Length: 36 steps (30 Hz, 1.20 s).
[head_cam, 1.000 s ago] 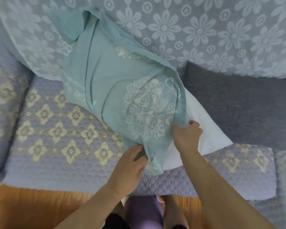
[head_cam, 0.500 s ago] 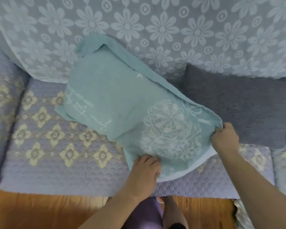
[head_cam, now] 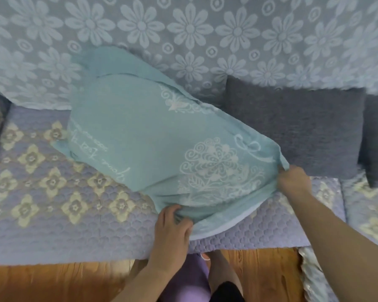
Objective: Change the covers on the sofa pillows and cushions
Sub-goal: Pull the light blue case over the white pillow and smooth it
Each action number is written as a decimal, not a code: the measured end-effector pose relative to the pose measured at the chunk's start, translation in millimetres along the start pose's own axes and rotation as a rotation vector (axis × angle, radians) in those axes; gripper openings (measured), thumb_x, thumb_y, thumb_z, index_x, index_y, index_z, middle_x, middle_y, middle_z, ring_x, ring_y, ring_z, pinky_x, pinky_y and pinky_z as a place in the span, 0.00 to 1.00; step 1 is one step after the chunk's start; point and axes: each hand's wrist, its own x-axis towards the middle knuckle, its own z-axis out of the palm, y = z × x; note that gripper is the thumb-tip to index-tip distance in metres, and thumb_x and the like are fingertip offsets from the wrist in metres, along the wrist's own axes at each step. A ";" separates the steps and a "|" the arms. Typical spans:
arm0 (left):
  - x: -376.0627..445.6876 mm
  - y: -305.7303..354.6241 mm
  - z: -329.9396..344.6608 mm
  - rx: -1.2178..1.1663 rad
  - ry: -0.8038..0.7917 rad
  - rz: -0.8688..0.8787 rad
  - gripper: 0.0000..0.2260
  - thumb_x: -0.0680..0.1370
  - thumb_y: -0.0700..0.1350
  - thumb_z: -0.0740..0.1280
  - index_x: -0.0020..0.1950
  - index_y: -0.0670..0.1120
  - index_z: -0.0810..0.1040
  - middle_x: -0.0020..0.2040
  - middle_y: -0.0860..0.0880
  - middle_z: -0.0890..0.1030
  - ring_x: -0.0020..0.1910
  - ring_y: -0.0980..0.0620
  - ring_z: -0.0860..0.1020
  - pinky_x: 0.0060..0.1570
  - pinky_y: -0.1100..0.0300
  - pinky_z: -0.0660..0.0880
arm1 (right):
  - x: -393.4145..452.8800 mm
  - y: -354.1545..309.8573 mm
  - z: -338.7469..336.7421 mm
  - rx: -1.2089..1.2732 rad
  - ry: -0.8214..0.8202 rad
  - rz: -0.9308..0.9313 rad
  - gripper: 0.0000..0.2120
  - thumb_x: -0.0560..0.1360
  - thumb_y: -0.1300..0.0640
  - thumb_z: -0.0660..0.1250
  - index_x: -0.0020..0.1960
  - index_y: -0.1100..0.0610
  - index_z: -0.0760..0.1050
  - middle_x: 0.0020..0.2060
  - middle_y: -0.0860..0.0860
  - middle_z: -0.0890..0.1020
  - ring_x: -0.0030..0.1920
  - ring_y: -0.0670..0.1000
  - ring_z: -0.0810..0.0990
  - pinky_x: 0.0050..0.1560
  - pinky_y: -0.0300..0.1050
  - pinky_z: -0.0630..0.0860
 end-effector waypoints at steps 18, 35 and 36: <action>-26.7 59.9 -86.8 -1.175 0.286 -0.818 0.27 0.74 0.43 0.65 0.69 0.66 0.73 0.62 0.52 0.83 0.60 0.45 0.82 0.61 0.39 0.77 | -82.6 -24.3 -58.6 0.314 -0.431 -0.235 0.15 0.84 0.54 0.56 0.52 0.62 0.78 0.42 0.56 0.81 0.42 0.56 0.78 0.44 0.48 0.72; -64.7 48.9 -369.4 0.005 -0.075 -0.623 0.12 0.83 0.49 0.62 0.40 0.49 0.77 0.41 0.49 0.80 0.40 0.50 0.78 0.36 0.58 0.72 | -259.7 -157.2 -220.3 0.521 -0.341 -0.587 0.10 0.75 0.56 0.71 0.39 0.60 0.76 0.33 0.52 0.77 0.36 0.53 0.76 0.38 0.44 0.74; -74.2 41.4 -365.0 -0.007 0.022 -0.609 0.14 0.82 0.44 0.62 0.36 0.49 0.75 0.37 0.48 0.78 0.36 0.49 0.75 0.33 0.58 0.67 | -266.9 -144.0 -213.7 0.553 -0.357 -0.542 0.08 0.74 0.55 0.72 0.39 0.57 0.77 0.35 0.52 0.79 0.37 0.53 0.78 0.41 0.47 0.77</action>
